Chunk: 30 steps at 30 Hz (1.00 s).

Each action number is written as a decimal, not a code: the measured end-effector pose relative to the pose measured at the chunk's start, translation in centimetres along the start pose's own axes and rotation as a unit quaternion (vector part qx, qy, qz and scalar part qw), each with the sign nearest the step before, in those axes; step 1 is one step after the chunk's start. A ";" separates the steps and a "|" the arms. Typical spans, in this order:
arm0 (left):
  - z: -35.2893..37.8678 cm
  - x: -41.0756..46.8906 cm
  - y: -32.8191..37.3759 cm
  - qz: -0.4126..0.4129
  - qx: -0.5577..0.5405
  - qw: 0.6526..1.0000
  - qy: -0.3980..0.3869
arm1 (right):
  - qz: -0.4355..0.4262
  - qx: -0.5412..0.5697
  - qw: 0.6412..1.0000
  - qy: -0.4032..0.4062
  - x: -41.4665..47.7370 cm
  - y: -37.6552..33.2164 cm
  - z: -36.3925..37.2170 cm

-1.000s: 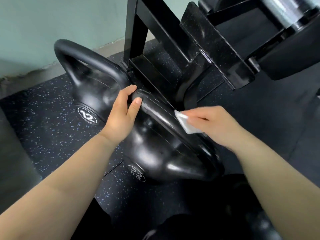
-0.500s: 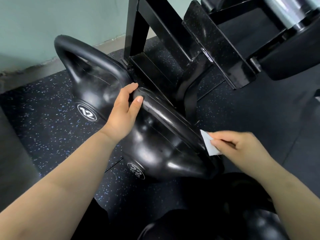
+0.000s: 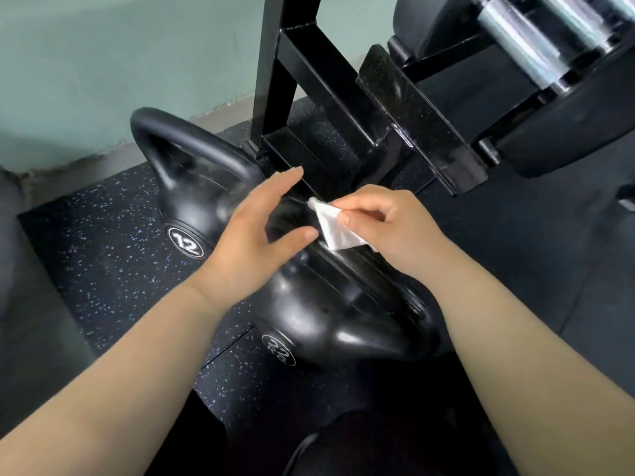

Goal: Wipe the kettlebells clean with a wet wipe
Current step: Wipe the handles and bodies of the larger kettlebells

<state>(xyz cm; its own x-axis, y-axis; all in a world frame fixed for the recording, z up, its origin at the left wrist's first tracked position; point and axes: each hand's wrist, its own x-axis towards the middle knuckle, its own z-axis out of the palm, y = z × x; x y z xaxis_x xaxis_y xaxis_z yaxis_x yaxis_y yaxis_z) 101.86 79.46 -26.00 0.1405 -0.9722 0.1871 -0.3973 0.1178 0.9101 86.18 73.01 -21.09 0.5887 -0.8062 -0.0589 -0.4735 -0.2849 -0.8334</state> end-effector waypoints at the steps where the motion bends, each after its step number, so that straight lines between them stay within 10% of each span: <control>1: 0.1 -0.4 1.0 0.021 -0.011 1.000 -0.012 | 0.000 0.036 0.999 -0.004 0.0 -0.6 0.2; 10: -1.3 -1.7 -0.6 -0.119 0.013 0.949 0.293 | 0.118 -0.015 0.992 0.048 -1.9 2.6 -0.3; 30: 6.8 -1.9 -1.7 -0.125 -0.152 0.940 0.279 | 0.134 0.043 0.987 0.083 -3.6 6.2 0.2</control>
<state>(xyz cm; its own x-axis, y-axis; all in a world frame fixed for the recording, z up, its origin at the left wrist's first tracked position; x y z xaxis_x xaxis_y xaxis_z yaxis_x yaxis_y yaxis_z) 96.13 79.75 -30.36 0.6833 -0.7290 0.0406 -0.0232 0.0339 0.9992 81.28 74.29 -26.16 0.3308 -0.9224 -0.1994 -0.5363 -0.0099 -0.8440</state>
